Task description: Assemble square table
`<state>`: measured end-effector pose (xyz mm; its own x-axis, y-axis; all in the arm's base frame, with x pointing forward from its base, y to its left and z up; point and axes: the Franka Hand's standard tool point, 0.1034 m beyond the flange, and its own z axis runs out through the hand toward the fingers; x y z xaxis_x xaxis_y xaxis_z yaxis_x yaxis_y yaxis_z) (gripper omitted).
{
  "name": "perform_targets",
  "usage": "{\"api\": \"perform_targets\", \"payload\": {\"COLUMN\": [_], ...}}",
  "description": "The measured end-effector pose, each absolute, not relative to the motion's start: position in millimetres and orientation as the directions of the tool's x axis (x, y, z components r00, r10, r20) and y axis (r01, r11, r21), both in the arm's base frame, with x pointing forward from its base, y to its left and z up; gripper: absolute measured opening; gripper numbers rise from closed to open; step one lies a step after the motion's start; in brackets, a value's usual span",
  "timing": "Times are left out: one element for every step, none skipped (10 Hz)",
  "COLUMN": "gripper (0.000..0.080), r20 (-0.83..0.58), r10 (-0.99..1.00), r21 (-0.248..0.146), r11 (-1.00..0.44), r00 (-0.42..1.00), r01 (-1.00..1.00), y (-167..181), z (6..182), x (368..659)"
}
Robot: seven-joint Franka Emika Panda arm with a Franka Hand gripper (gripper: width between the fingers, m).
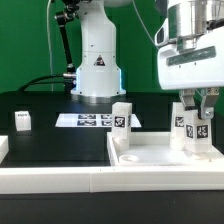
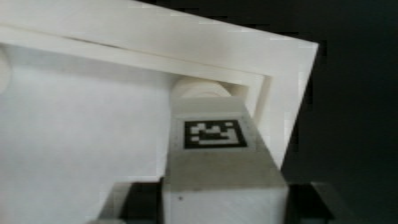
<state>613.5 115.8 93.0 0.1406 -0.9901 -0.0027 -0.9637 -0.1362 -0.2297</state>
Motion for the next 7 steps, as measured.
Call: {"api": "perform_targets", "payload": {"gripper": [0.0290,0.0290,0.0290,0.0290,0.0471,0.0587,0.0587], "r20": [-0.009,-0.029,-0.029,-0.023,-0.016,-0.010,0.011], "r10": [-0.993,-0.999,-0.999,-0.998,-0.996,-0.991,-0.978], "r21": [-0.232,-0.231,-0.231,-0.232,-0.232,-0.204,-0.193], "r11": [-0.109,-0.029,-0.028,-0.050,-0.082,-0.127,-0.205], "r00": [0.114,0.037,0.036,0.057,0.088,0.131,0.207], "r01": [-0.967,-0.972,-0.972,-0.971,-0.969,-0.971,-0.960], "y": [116.8,117.8,117.8,117.7,117.5,119.3,122.4], "z": [93.1,93.1,93.1,93.0,93.0,91.8,92.3], "x": [613.6,613.6,613.7,613.6,613.7,611.1,612.1]}}
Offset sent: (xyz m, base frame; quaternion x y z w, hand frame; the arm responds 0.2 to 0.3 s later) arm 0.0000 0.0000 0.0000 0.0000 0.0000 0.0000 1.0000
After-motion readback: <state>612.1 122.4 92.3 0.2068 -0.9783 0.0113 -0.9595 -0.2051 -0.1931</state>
